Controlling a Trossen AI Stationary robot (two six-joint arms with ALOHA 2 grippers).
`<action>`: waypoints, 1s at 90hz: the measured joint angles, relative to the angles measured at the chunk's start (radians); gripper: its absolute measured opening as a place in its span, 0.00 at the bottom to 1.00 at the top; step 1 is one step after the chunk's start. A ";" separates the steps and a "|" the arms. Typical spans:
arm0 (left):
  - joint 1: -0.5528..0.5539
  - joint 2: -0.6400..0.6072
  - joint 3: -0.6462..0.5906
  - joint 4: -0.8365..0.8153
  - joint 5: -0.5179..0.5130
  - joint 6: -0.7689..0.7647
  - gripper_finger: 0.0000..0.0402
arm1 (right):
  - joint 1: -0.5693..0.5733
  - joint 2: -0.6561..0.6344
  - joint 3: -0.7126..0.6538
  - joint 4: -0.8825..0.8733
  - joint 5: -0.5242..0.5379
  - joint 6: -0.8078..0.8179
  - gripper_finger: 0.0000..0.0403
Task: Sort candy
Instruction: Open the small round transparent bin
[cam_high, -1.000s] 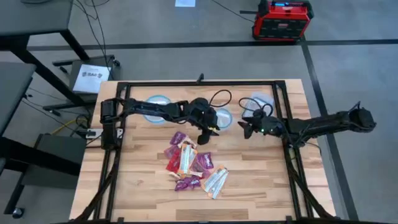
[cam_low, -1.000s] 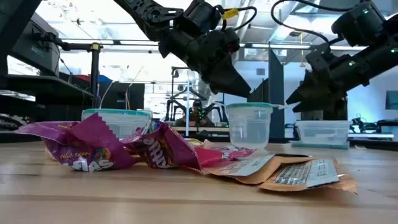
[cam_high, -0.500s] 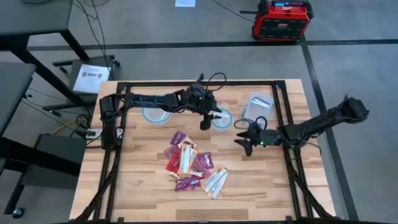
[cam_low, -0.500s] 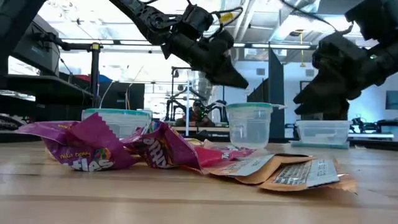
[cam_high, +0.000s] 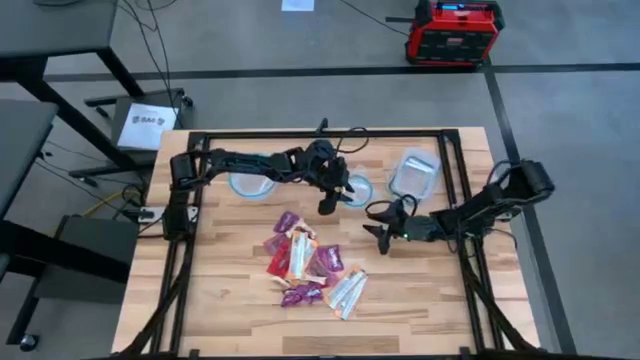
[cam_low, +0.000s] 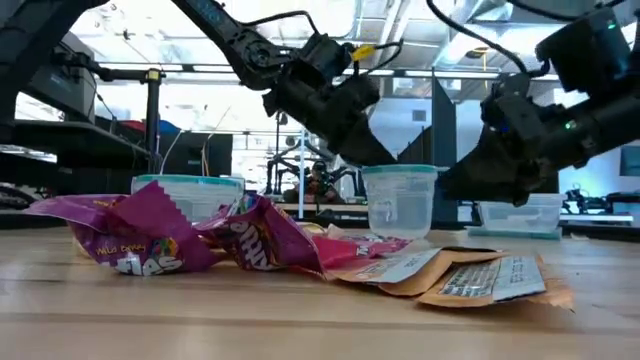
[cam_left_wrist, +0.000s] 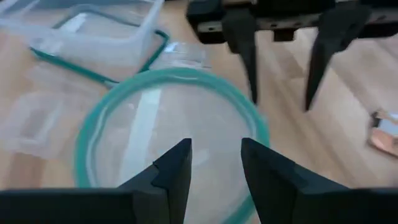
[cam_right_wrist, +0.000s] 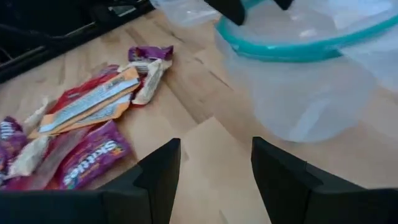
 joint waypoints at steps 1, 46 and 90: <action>-0.002 0.000 0.000 0.000 -0.002 -0.009 0.32 | -0.003 0.000 0.000 0.001 0.000 -0.006 0.45; -0.054 -0.005 0.000 0.010 -0.082 -0.166 0.32 | -0.110 -0.175 0.000 -0.174 -0.035 -0.138 0.45; -0.051 0.046 0.068 -0.004 -0.059 -0.040 0.32 | -0.099 -0.071 0.001 -0.088 -0.167 -0.215 0.45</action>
